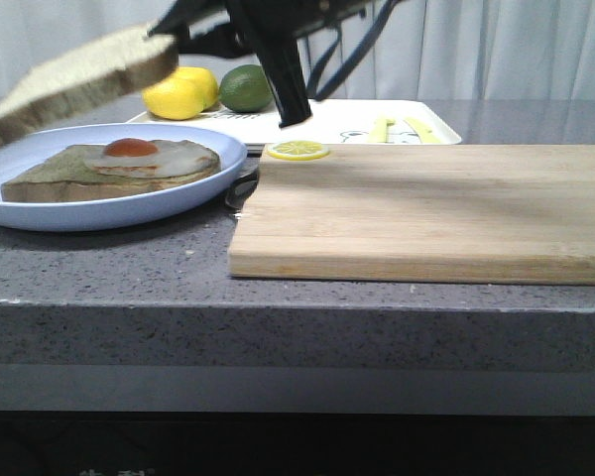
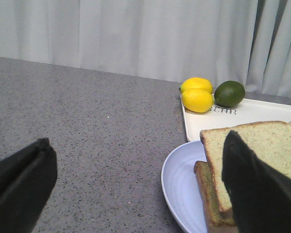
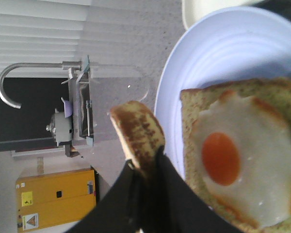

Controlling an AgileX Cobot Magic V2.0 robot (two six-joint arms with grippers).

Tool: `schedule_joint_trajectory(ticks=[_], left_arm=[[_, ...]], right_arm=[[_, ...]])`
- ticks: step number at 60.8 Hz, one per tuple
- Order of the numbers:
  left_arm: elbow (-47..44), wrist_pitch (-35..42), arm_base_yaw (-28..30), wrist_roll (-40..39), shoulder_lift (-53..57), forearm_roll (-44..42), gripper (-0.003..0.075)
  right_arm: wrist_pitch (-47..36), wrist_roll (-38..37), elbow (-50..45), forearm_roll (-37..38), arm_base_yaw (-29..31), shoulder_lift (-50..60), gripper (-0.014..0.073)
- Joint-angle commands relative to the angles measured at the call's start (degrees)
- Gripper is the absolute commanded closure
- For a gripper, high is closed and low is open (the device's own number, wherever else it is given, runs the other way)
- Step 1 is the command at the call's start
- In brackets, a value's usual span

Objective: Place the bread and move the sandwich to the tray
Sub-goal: 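Lift the bread and carry it over the egg on the blue plate, then lower the bread onto the egg, open the right gripper, withdraw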

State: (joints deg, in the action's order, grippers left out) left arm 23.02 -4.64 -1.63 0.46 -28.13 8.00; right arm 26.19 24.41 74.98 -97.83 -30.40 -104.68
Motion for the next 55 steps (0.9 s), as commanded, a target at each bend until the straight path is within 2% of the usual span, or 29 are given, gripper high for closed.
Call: schedule_joint_trajectory(ticks=[1, 24, 31, 40, 55], left_arm=[[1.90, 5.03, -0.46, -0.46, -0.42, 0.43, 0.0048], [1.90, 5.03, -0.46, -0.46, -0.42, 0.43, 0.0048], [1.90, 5.03, -0.46, -0.46, -0.42, 0.43, 0.0048], [1.90, 5.03, -0.46, -0.46, -0.42, 0.43, 0.0048], [1.90, 5.03, -0.46, -0.46, -0.42, 0.43, 0.0048]], right_arm=[[0.44, 0.23, 1.83, -2.72, 0.05, 1.99, 0.0664], [-3.22, 0.23, -1.05, -0.32, 0.10, 1.17, 0.0663], [-3.44, 0.23, -3.30, 0.11, 0.10, 1.17, 0.0638], [-2.88, 0.23, -4.73, 3.33, 0.10, 1.17, 0.0500], [-0.37, 0.23, -4.73, 5.25, 0.10, 1.38, 0.0200]])
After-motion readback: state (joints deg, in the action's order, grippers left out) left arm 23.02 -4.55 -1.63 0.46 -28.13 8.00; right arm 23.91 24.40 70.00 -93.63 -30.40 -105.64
